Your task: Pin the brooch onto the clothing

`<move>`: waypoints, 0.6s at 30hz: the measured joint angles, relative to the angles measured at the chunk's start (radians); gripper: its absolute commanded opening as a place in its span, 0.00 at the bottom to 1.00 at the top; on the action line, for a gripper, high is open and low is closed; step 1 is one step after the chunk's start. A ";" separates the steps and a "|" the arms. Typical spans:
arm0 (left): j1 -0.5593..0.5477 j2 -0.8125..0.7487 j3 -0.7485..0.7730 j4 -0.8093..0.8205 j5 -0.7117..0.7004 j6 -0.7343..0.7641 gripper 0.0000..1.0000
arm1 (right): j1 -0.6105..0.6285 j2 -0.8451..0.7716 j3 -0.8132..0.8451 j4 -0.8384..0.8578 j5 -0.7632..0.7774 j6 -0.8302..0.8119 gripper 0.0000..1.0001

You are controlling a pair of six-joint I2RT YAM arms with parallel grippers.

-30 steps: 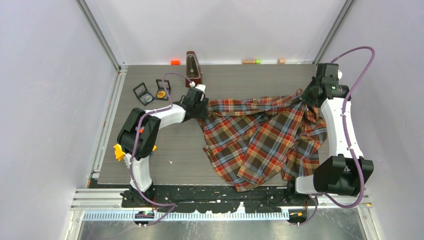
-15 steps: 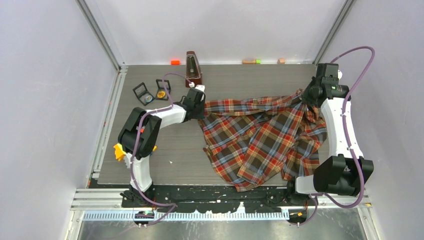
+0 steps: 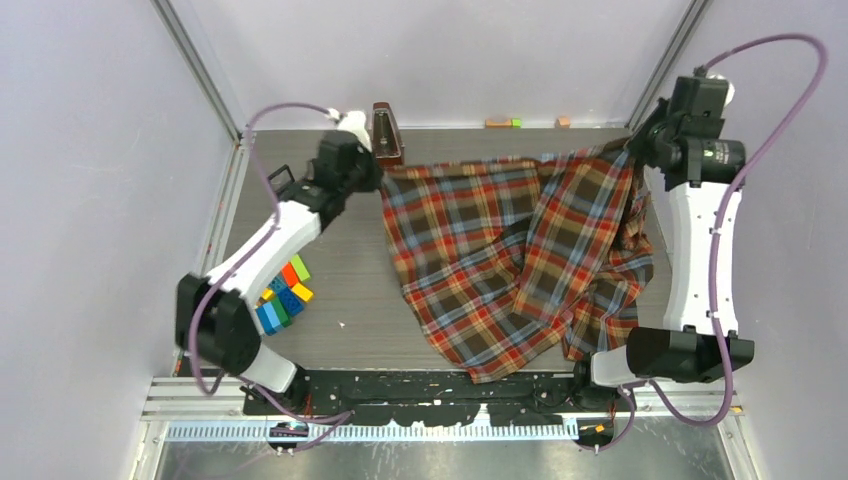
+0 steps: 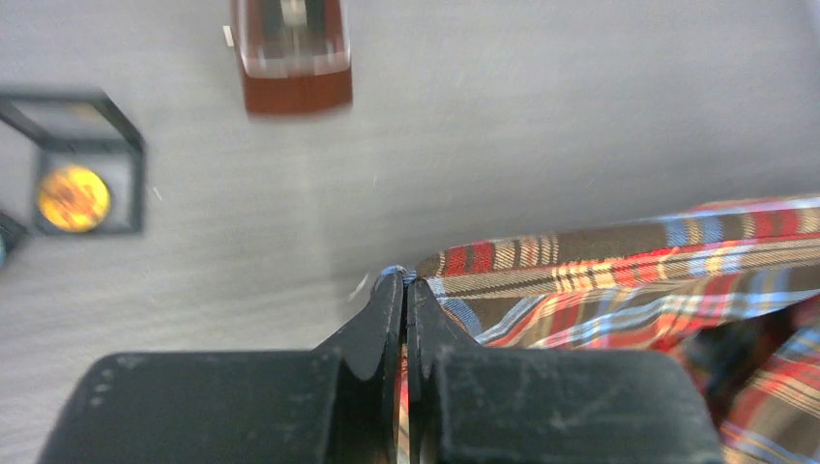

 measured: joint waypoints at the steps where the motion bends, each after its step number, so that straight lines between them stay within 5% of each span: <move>1: 0.018 -0.042 0.041 -0.018 0.013 0.002 0.00 | 0.000 0.006 0.059 -0.014 0.001 -0.002 0.00; 11: 0.073 -0.301 0.508 -0.296 0.168 0.092 0.00 | 0.000 -0.025 0.574 -0.114 -0.066 -0.020 0.00; 18: 0.074 -0.386 0.879 -0.489 0.230 0.131 0.00 | 0.000 -0.217 0.731 -0.094 -0.157 -0.024 0.00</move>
